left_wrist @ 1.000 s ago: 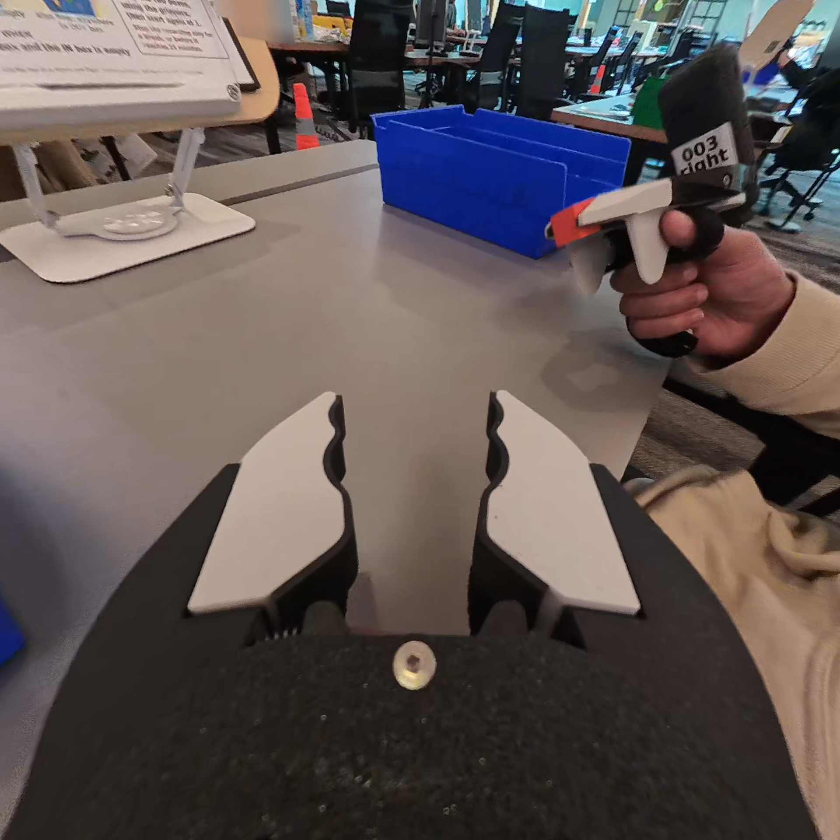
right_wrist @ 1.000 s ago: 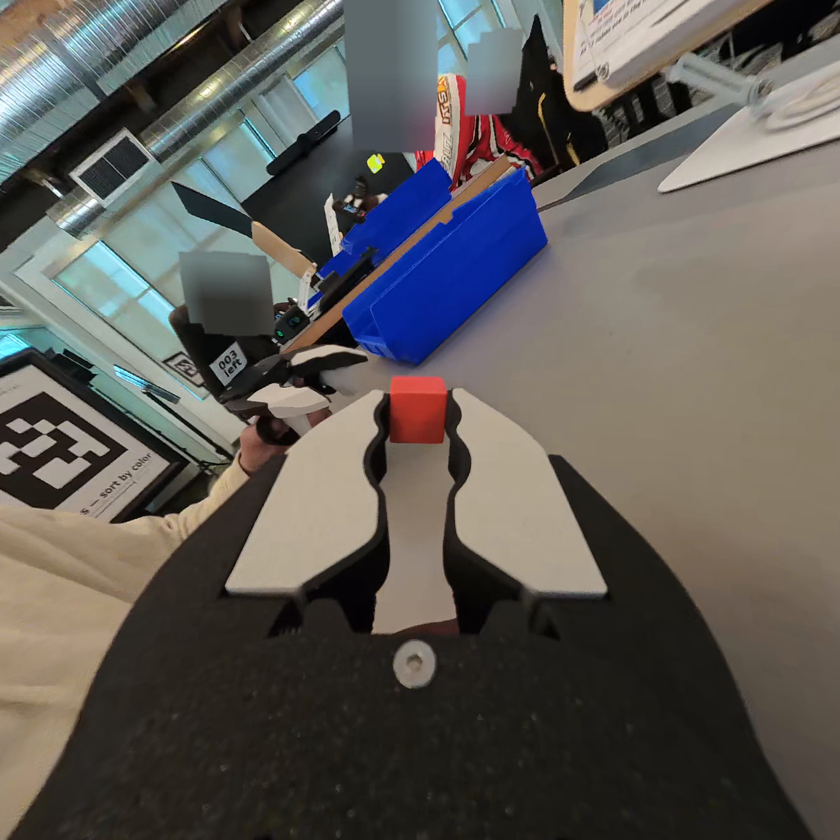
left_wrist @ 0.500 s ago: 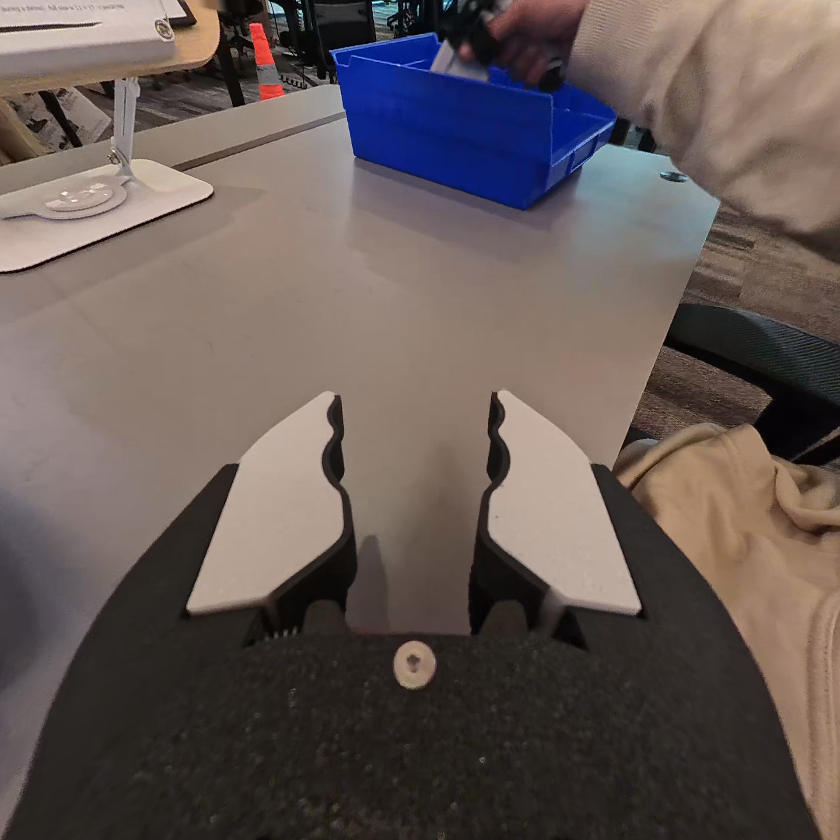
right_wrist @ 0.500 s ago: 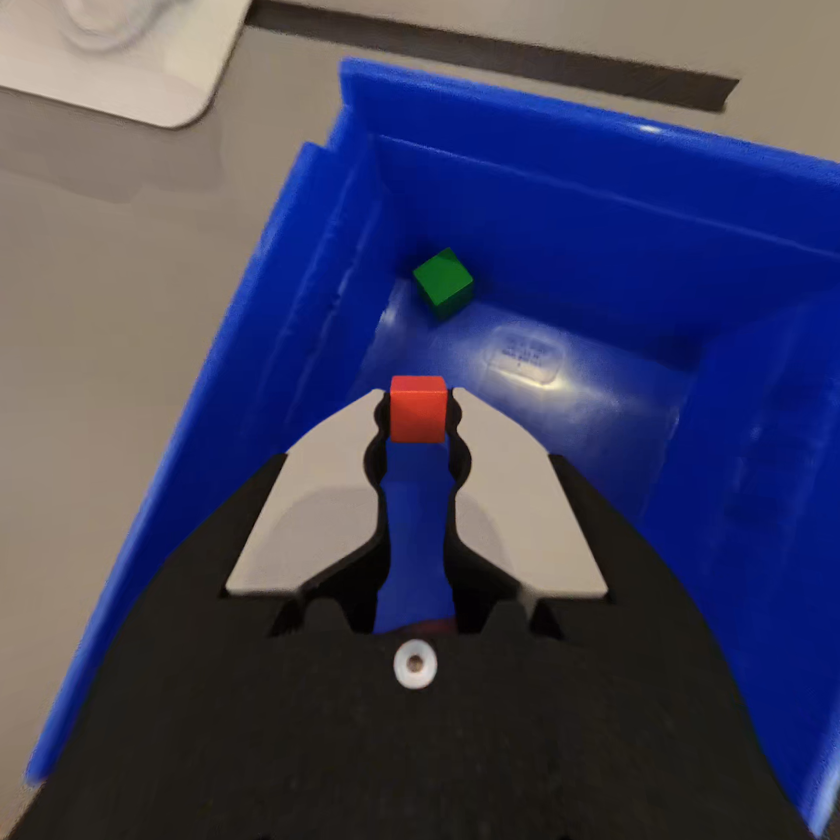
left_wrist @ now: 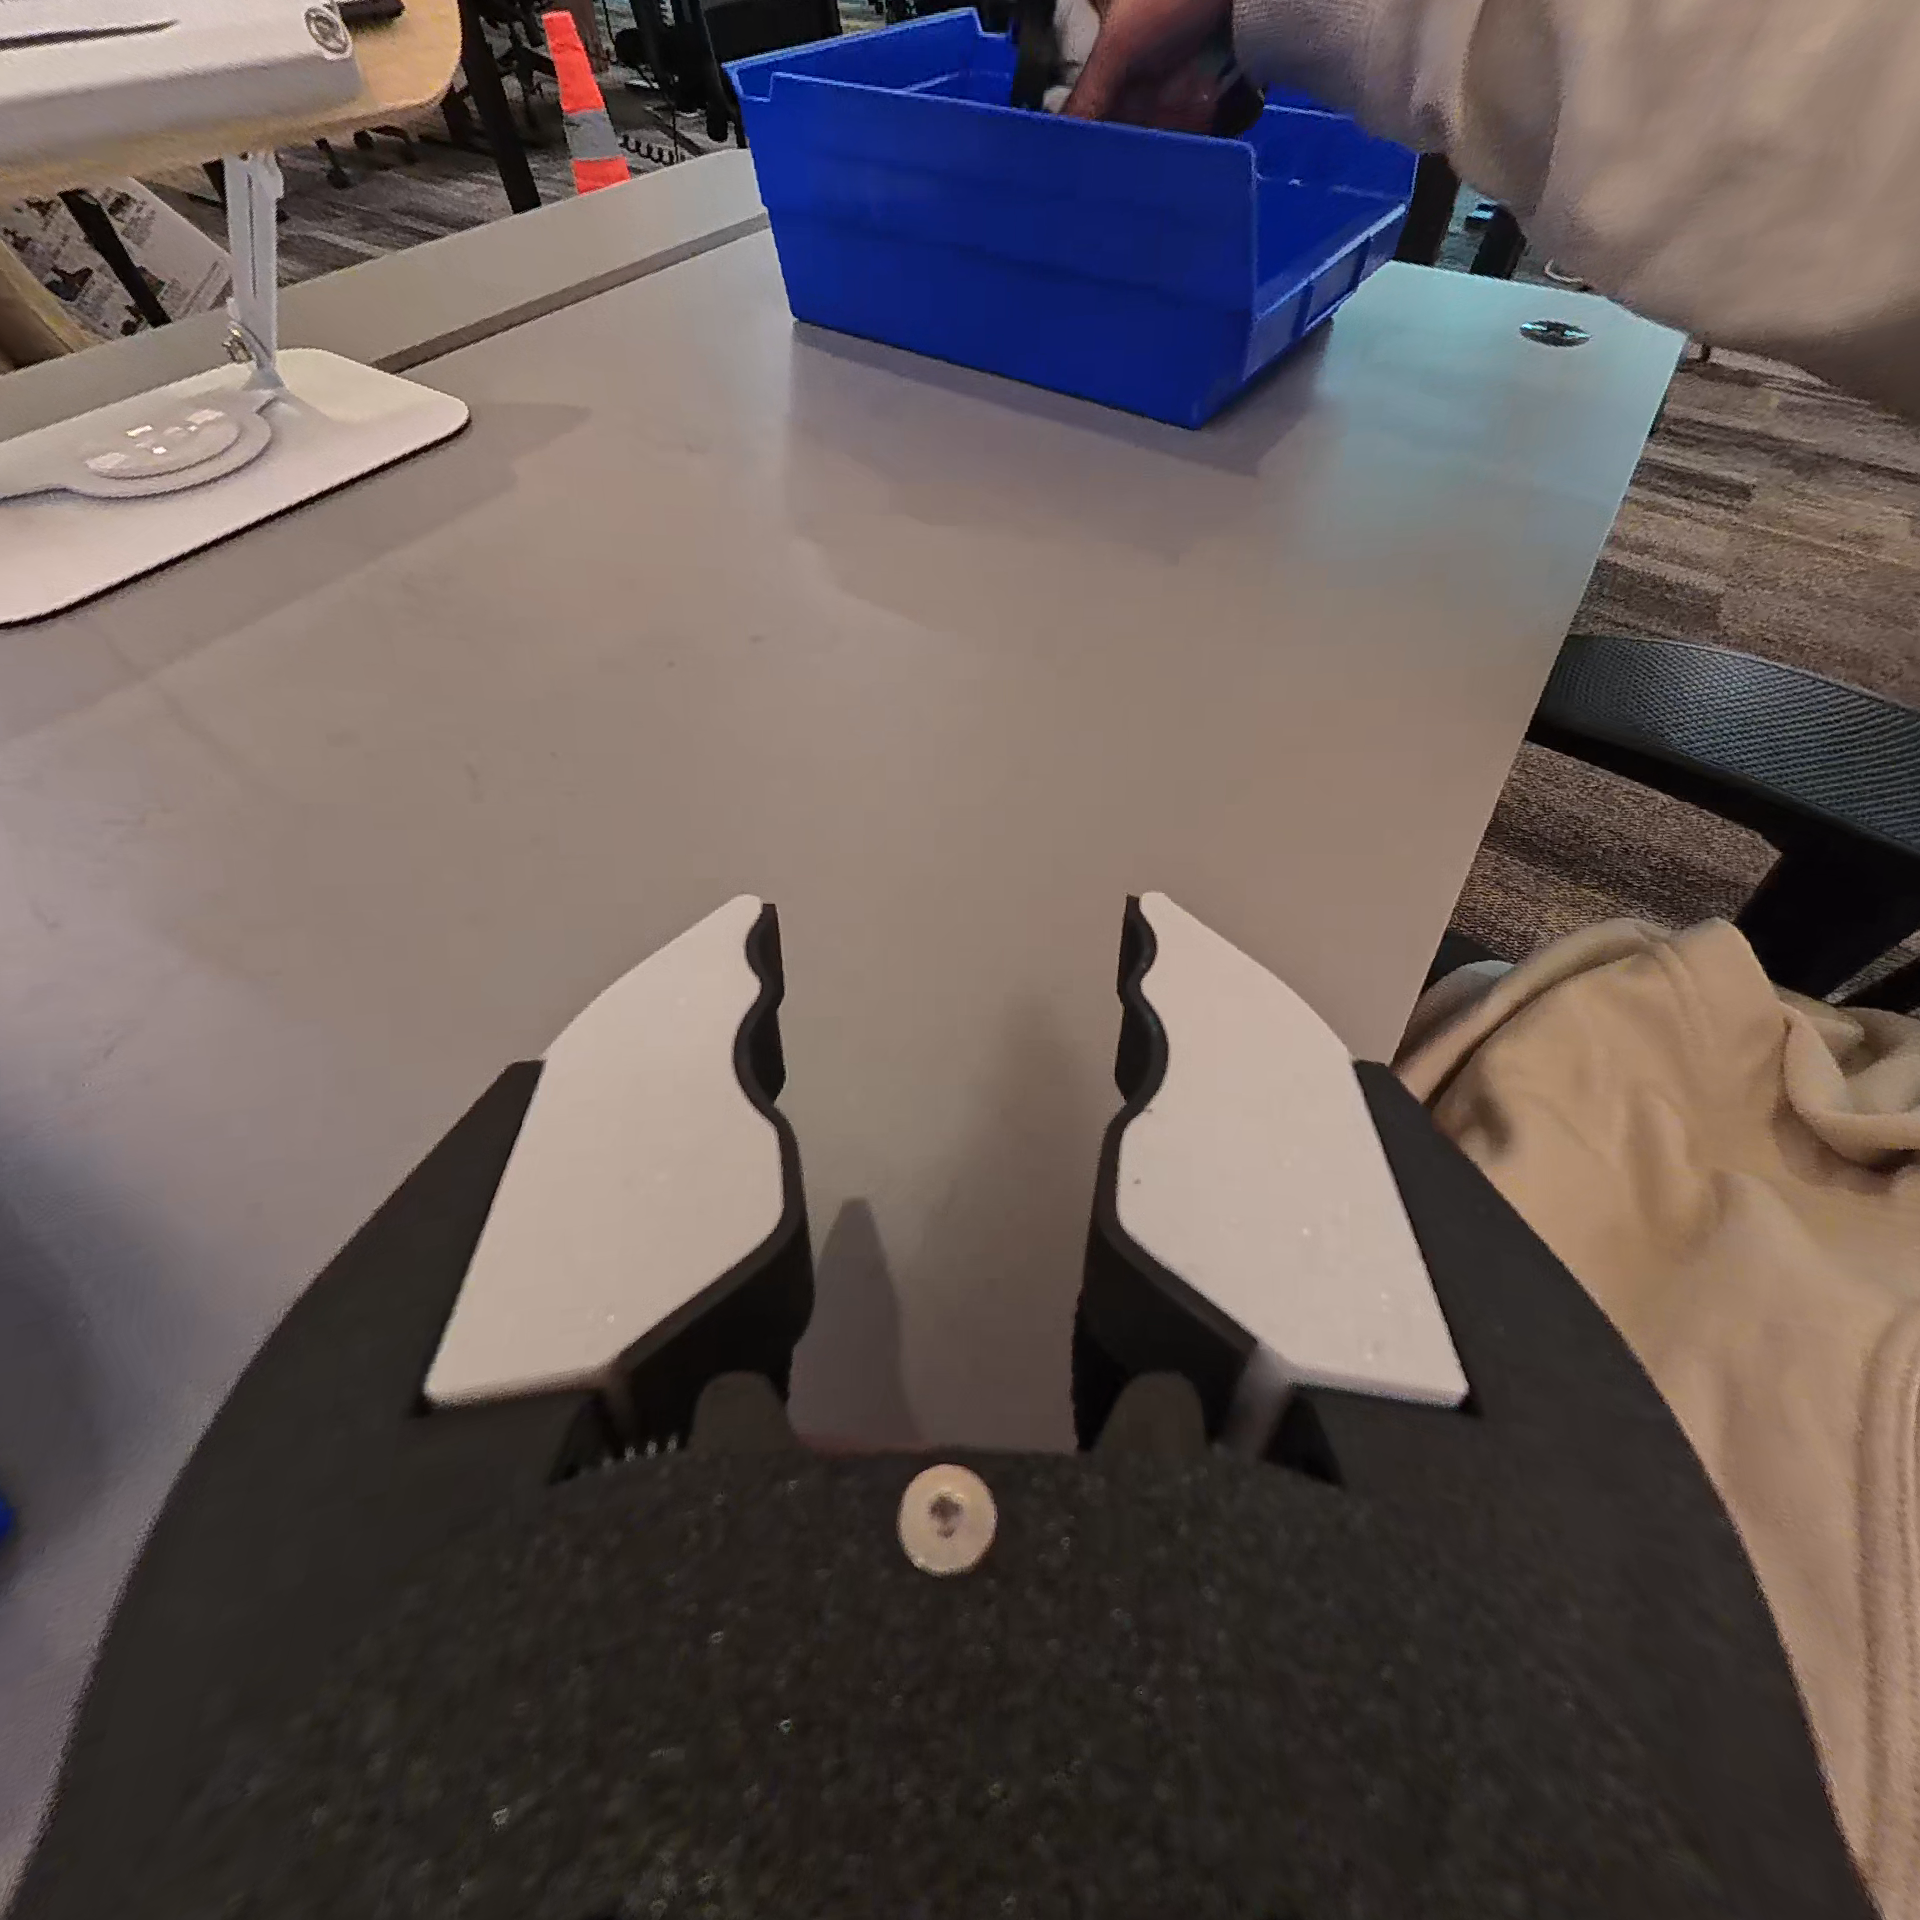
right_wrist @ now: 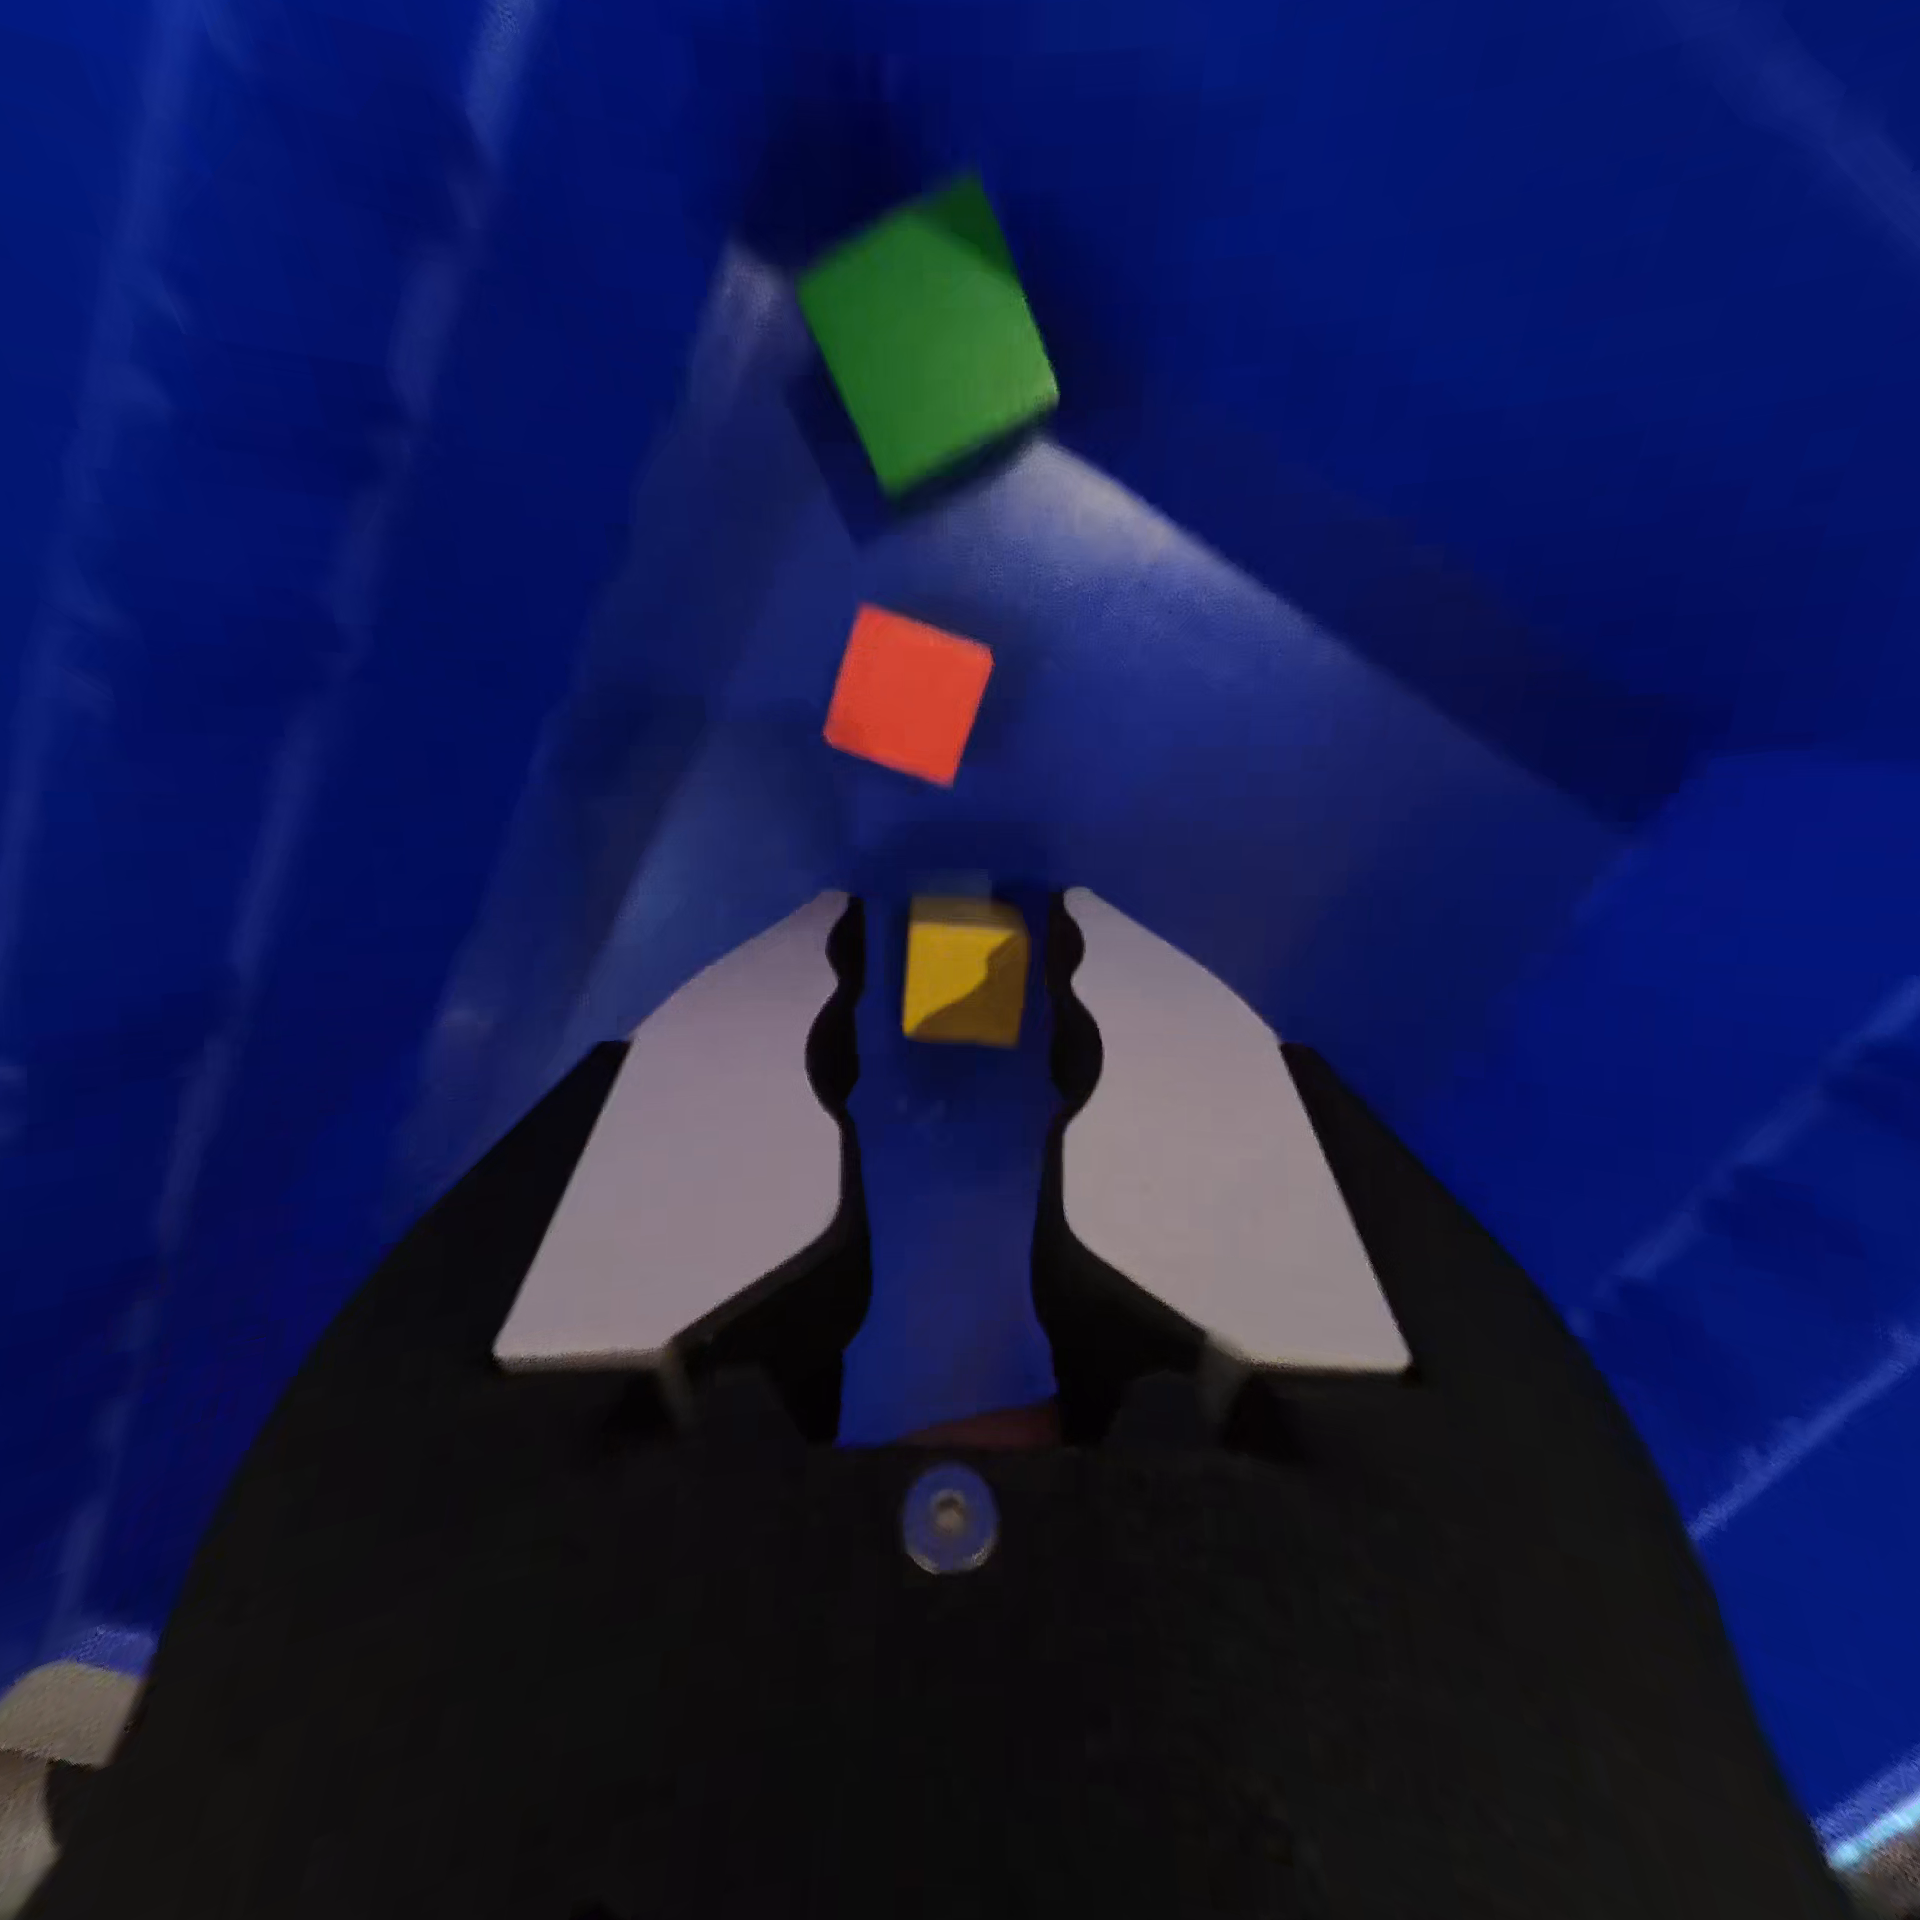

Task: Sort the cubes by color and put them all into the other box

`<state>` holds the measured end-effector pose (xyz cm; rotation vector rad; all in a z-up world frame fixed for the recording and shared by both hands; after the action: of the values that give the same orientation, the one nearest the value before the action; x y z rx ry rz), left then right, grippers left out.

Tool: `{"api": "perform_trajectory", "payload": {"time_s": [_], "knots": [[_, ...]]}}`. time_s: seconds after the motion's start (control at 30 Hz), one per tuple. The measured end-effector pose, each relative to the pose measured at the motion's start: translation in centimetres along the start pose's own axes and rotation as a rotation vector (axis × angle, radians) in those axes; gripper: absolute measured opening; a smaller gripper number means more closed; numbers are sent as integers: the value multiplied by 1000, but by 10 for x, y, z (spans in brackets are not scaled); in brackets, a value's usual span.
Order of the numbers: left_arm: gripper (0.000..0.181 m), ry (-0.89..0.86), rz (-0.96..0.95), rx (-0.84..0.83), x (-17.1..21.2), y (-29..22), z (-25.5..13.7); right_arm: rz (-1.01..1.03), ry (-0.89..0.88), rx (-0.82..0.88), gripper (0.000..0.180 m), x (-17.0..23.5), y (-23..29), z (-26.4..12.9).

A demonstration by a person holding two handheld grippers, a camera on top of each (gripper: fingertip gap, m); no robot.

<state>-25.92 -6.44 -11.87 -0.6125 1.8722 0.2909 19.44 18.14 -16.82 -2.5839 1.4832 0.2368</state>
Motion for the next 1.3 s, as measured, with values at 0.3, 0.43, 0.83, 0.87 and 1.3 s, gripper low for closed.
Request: {"api": "perform_trajectory", "payload": {"time_s": [0.3,0.43,0.83,0.87,1.3], "knots": [[62,8,43,-4,0,-7,3,-5,-220,90,31,42,8,-67],[62,-17,16,-55,-4,3,-1,25,-707,54,31,40,79,-137],[65,-51,-245,-178,0,40,-14,-195,-1354,-84,35,69,339,-141],[65,-42,-245,-175,2,39,-14,-226,-1334,-41,35,67,342,-138],[59,419,-231,-377,-21,178,-111,-194,-1246,-249,31,63,352,-121]]}}
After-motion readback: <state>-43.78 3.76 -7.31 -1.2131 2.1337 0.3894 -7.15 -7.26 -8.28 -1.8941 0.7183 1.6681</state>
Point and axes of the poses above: each gripper's, where its closed fingertips meet, z out along the fingers, x out of its underside, y = z × x across the jaws, the point moved 2 cm from there along -z, back along the fingers, and after that the axes turned 6 degrees about -z, right-handed, at the moved point
